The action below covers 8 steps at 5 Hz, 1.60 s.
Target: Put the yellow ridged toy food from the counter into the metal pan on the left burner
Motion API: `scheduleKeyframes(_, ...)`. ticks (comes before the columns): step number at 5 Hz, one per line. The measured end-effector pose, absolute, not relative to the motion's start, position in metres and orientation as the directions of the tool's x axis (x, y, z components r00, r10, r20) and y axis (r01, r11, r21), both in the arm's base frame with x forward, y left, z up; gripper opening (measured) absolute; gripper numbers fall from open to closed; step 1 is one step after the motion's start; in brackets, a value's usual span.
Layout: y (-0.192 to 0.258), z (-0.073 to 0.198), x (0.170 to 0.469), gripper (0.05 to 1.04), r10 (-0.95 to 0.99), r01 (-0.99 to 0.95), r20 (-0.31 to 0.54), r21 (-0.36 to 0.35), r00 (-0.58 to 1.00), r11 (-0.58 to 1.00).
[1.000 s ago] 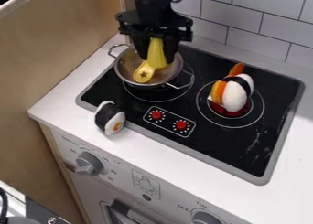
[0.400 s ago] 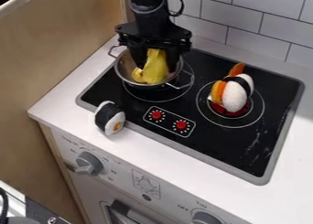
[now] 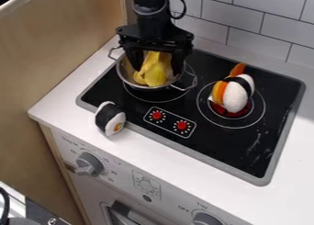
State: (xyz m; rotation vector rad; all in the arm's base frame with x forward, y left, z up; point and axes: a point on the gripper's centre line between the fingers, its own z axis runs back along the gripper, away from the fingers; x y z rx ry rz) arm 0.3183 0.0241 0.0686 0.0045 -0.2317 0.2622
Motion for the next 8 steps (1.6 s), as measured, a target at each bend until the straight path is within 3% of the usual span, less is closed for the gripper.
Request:
scheduleKeyframes(3, 0.004, 0.101, 0.296, 1.004, 0.278, -0.283, 0.177, 0.004, 0.944, 0.959)
scheduleKeyframes(8, -0.043, 0.138, 0.274, 1.004, 0.341, -0.35, 0.186, 0.013, 0.921, 0.937)
